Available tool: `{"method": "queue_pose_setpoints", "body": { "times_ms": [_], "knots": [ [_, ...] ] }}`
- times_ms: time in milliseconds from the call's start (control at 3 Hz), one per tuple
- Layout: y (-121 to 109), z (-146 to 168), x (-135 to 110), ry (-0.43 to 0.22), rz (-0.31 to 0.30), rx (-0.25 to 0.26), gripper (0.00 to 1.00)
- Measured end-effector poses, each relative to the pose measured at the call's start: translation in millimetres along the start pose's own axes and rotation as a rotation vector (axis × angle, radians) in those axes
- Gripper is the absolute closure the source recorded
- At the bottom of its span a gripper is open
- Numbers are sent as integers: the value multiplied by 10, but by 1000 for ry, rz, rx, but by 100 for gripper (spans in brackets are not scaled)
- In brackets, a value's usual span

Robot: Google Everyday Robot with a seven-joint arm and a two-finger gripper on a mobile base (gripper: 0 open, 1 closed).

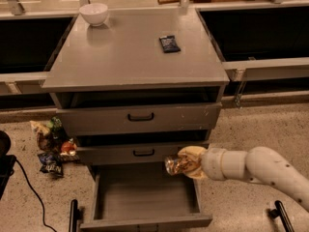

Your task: Pick orange can from bottom drawer and place on counter

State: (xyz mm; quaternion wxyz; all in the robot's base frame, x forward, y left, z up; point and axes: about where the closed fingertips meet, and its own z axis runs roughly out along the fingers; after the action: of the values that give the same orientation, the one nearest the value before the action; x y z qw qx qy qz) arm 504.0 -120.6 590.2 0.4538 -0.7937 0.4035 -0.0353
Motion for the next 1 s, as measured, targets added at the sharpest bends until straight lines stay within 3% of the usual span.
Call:
{"method": "queue_pose_setpoints", "body": {
  "times_ms": [333,667,1000],
  "knots": [
    [-365,-492,-262,24,-174,67,100],
    [-364,-480,-266,20,-173,67,100],
    [-784,-568,-345,24,-285,45,100]
  ]
}}
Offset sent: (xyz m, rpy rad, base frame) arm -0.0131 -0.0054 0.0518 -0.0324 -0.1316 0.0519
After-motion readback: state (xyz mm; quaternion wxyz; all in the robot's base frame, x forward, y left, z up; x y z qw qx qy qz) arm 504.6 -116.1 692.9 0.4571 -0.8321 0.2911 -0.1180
